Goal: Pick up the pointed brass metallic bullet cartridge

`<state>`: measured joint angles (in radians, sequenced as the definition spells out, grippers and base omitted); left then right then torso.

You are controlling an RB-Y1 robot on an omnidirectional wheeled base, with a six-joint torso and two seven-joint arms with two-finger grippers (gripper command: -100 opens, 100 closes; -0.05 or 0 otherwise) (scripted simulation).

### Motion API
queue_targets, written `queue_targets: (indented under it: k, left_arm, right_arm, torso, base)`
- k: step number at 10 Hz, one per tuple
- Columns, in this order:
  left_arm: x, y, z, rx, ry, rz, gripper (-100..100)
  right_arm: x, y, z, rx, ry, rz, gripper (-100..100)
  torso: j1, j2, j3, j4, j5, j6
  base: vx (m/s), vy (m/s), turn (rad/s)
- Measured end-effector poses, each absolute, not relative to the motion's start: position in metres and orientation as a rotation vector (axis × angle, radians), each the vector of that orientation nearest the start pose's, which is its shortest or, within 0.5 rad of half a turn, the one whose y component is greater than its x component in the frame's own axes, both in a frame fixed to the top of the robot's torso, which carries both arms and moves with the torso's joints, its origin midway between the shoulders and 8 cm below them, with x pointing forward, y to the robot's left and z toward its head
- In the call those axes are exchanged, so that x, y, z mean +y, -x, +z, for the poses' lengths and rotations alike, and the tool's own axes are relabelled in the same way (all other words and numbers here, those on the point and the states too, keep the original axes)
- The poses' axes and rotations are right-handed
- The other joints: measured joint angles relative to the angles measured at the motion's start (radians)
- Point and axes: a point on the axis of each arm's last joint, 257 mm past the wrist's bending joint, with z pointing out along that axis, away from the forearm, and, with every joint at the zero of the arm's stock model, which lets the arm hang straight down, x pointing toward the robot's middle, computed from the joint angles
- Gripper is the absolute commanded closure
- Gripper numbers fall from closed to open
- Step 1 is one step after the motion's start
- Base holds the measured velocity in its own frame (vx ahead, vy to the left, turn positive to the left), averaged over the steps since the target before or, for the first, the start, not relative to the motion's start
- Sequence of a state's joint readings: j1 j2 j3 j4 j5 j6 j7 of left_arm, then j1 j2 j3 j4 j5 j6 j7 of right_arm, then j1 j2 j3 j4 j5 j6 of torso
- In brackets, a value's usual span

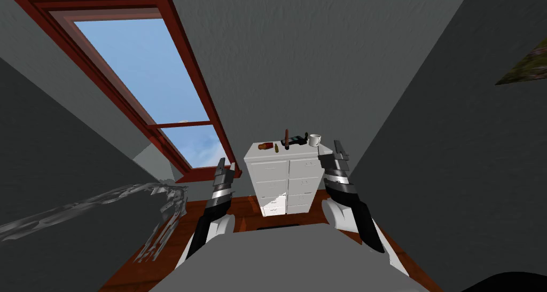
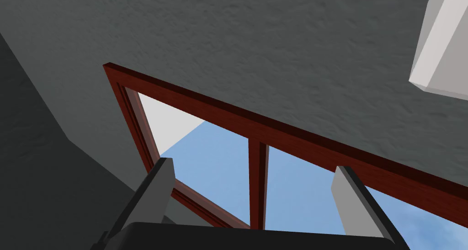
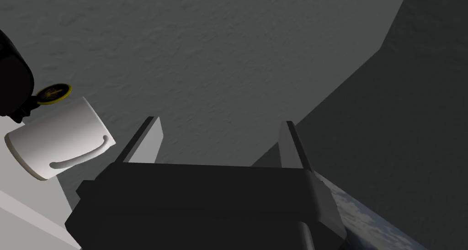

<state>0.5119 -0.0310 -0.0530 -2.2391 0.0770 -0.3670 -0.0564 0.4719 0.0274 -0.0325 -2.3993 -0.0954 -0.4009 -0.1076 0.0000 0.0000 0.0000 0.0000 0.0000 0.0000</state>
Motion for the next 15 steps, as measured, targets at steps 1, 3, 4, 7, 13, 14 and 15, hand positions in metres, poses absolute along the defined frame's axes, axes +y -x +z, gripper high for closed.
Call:
queue_targets:
  k: [1,3,4,7,13,14,15]
  left_arm:
    - [0.277,-0.372,-0.026,0.689,0.860,-1.306,0]
    - [0.277,-0.372,-0.026,0.689,0.860,-1.307,0]
    - [0.277,-0.372,-0.026,0.689,0.860,-1.307,0]
    - [0.277,-0.372,-0.026,0.689,0.860,-1.307,0]
    - [0.277,-0.372,-0.026,0.689,0.860,-1.307,0]
    - [0.277,-0.372,-0.026,0.689,0.860,-1.307,0]
    - [0.277,-0.372,-0.026,0.689,0.860,-1.307,0]
  right_arm:
    - [-0.293,-0.333,0.066,0.489,-0.713,1.462,-100]
    - [-0.281,-0.334,0.060,0.549,-0.675,1.485,-100]
    - [-0.271,-0.335,0.056,0.583,-0.654,1.502,-100]
    - [-0.255,-0.336,0.044,0.668,-0.605,1.540,-100]
    - [-0.217,-0.333,0.016,0.852,-0.499,1.624,-100]
    - [-0.214,-0.333,0.011,0.880,-0.484,1.635,-100]
    - [-0.208,-0.331,0.000,0.925,-0.464,1.651,-100]
  torso:
    - [0.002,0.000,0.000,0.000,0.000,0.000]
    - [0.006,0.002,0.001,0.000,0.001,0.000]
    - [0.009,0.003,0.002,0.001,0.002,0.000]
    - [0.008,0.004,0.002,0.001,0.002,0.000]
    - [0.007,0.003,0.002,0.001,0.002,0.000]
    - [0.007,0.003,0.002,0.001,0.002,0.000]
    - [0.008,0.003,0.002,0.001,0.002,0.000]
  base:
    - [-0.015,0.068,-0.028]
    - [-0.042,0.121,-0.038]
    - [-0.038,0.100,-0.026]
    - [-0.049,0.114,-0.041]
    - [-0.042,0.106,-0.040]
    - [-0.054,0.129,-0.040]
    - [-0.046,0.113,-0.039]
